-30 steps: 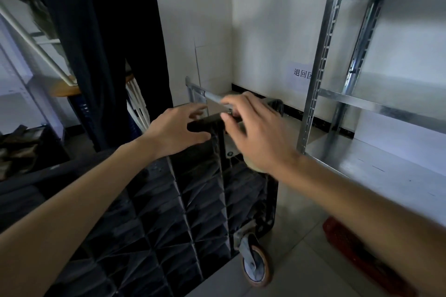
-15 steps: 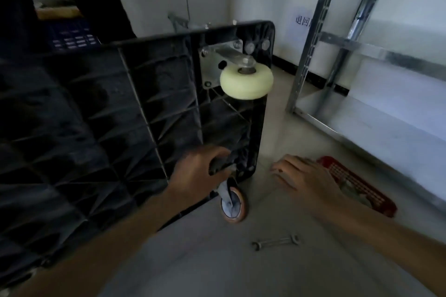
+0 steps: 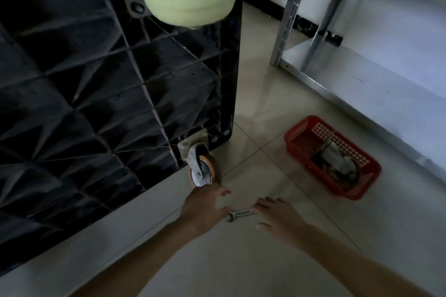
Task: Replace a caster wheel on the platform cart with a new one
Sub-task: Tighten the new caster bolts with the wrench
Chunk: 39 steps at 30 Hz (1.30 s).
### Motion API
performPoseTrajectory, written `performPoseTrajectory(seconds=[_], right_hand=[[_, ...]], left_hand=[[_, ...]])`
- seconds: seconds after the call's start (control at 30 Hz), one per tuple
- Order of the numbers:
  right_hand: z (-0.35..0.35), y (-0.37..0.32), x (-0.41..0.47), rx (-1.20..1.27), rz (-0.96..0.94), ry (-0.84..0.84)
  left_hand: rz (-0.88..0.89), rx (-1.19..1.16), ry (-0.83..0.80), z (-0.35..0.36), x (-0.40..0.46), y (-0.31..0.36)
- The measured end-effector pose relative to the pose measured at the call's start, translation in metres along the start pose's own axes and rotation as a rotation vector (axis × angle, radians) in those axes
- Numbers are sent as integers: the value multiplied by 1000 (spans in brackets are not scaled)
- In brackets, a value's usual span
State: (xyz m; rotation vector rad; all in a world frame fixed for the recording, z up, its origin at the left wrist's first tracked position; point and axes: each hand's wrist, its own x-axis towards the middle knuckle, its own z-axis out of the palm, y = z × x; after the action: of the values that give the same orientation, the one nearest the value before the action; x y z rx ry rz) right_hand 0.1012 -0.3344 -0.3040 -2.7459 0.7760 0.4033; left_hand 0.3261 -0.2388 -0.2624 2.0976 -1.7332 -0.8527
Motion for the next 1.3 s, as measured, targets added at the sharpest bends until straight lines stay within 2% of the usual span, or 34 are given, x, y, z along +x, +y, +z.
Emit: performPoseTrajectory(seconds=[0.13, 0.4, 0.57, 0.63, 0.73, 0.83, 1.0, 1.13, 1.23, 1.3], right_hand=[[16, 7, 16, -10, 67, -25], [38, 13, 43, -42, 92, 93], [30, 14, 38, 99, 97, 25], [30, 15, 31, 284, 137, 59], [28, 16, 21, 641, 247, 259], [4, -1, 17, 830, 332, 376], [-39, -48, 24, 1079, 384, 448], [-78, -79, 25, 1176, 294, 500], [-116, -84, 17, 1077, 130, 520], [-153, -79, 7, 994, 70, 641]], left_hand=[[-34, -42, -29, 25, 9, -8], [-69, -16, -65, 55, 22, -13], [-101, -76, -52, 57, 20, -13], [-130, -139, -12, 53, 18, -11], [-142, -258, 57, 44, 14, -5], [-150, -367, 120, 30, 12, 4], [-110, -634, 252, -1, 2, 26], [-56, -684, 353, -33, -14, 40], [39, -616, 408, -77, -31, 42], [109, -540, 446, -117, -42, 43]])
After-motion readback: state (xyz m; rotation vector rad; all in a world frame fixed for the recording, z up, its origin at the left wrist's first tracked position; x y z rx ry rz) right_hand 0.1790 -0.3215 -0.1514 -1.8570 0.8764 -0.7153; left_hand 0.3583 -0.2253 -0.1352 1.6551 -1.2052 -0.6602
